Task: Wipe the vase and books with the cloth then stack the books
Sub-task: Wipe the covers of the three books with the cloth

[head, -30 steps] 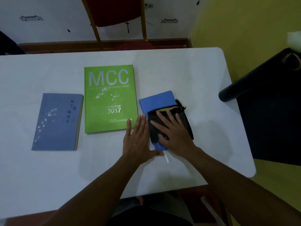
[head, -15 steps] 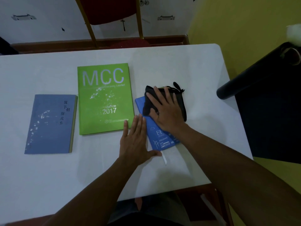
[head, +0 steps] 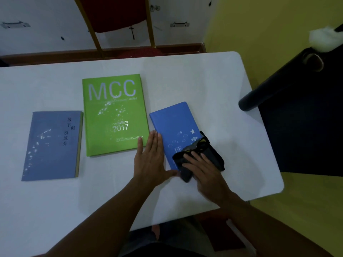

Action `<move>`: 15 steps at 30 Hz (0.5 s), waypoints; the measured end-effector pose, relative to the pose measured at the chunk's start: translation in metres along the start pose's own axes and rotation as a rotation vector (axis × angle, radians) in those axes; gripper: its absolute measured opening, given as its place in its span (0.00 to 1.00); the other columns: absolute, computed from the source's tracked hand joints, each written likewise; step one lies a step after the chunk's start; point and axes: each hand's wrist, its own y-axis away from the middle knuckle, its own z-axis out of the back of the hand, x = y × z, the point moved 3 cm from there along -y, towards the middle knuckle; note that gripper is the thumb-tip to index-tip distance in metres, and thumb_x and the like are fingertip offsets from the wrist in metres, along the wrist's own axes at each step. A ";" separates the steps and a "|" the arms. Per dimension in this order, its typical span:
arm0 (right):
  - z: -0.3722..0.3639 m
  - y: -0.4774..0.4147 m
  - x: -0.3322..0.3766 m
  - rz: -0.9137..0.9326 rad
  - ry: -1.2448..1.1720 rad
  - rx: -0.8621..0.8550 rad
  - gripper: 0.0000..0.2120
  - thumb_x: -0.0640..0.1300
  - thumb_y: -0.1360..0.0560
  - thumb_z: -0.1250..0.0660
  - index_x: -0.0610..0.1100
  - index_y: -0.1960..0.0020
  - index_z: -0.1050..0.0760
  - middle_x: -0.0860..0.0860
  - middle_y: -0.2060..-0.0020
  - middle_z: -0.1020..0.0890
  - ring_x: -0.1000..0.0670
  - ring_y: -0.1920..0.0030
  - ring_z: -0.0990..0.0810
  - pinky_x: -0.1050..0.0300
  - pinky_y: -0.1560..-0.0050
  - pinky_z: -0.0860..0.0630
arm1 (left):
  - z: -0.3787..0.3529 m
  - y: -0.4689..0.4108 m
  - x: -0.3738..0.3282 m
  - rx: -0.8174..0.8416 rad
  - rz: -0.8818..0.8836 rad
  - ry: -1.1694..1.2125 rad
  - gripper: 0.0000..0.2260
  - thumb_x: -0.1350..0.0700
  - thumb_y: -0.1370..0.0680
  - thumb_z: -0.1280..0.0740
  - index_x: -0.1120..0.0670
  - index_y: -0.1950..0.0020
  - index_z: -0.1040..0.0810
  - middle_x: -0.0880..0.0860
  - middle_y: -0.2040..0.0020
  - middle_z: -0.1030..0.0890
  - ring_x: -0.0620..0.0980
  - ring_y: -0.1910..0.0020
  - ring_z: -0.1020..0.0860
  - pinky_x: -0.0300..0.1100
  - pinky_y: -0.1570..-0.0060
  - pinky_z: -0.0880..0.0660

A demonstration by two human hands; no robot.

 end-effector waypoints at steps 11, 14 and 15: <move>0.056 -0.028 0.013 -0.362 -0.171 -0.282 0.15 0.41 0.15 0.42 0.39 0.31 0.26 0.42 0.40 0.18 0.49 0.41 0.19 0.61 0.39 0.21 | 0.008 0.007 0.020 -0.121 -0.115 -0.051 0.54 0.21 0.28 0.52 0.61 0.19 0.54 0.59 0.18 0.53 0.57 0.18 0.55 0.59 0.20 0.55; 0.062 -0.073 0.023 -0.617 -0.334 -0.302 0.16 0.41 0.14 0.43 0.45 0.27 0.29 0.50 0.36 0.20 0.55 0.37 0.22 0.64 0.39 0.25 | 0.016 0.021 0.043 -0.235 -0.073 -0.025 0.33 0.39 0.17 0.55 0.61 0.19 0.45 0.59 0.18 0.45 0.58 0.19 0.47 0.58 0.21 0.48; 0.059 -0.087 0.028 -0.665 -0.351 -0.265 0.16 0.43 0.14 0.43 0.47 0.27 0.30 0.53 0.37 0.20 0.55 0.39 0.22 0.61 0.42 0.24 | 0.020 0.026 0.053 -0.263 -0.033 -0.010 0.29 0.46 0.16 0.53 0.61 0.19 0.44 0.60 0.19 0.43 0.58 0.19 0.46 0.56 0.21 0.47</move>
